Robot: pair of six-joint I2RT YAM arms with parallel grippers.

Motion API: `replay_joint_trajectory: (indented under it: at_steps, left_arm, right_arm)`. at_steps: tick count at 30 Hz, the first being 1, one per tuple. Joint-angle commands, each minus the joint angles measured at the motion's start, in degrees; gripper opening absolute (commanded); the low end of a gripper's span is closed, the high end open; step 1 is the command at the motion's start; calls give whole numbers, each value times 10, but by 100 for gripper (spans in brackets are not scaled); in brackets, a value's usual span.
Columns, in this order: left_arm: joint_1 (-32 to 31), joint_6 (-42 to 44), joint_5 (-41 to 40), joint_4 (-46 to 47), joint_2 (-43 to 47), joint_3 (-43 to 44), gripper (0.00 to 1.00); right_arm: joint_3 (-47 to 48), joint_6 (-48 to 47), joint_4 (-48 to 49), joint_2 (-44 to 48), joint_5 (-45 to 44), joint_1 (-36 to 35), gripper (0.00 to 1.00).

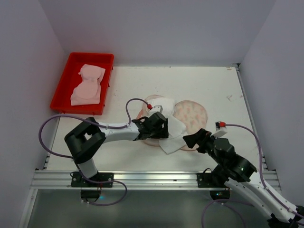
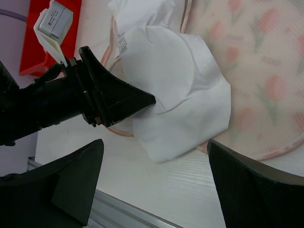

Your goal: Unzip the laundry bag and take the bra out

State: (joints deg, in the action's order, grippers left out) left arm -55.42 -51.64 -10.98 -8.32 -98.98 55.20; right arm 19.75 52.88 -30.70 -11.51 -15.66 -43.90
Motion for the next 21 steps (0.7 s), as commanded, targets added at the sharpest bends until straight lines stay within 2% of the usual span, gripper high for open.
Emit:
replay_joint_trajectory:
  at_steps: [1,2,4,5,7,8,10,11,12,16,21]
  left_arm:
    - [-1,-18,-21,33,-22,28,71]
    - [-1,-21,-19,34,-21,29,63]
    - [-1,-25,-12,43,-12,25,53]
    - [-1,-26,-13,46,-8,23,43]
    - [-1,-28,-21,54,4,18,32]
    - [-1,-29,-25,55,7,17,22]
    - [-1,-29,-28,52,17,17,11]
    - [-1,-26,-27,51,21,17,3]
    - [-1,-21,-26,46,27,18,0]
    - [-1,20,-34,-5,70,50,0]
    - [7,129,-85,-76,141,118,0]
  right_arm:
    - [-6,3,-6,0,-10,1,91]
    - [-6,1,-3,-3,-10,1,91]
    - [-7,-2,-2,-9,-7,1,91]
    - [-7,-3,-1,-11,-5,2,91]
    - [-9,-6,1,-13,-2,1,91]
    - [-9,-7,5,-15,-2,1,91]
    - [-9,-9,7,-17,0,1,91]
    - [-8,-9,6,-17,0,1,91]
    - [-6,-13,7,-18,0,2,91]
    - [-4,-16,6,-15,-2,1,90]
    - [3,-26,6,-14,-6,1,90]
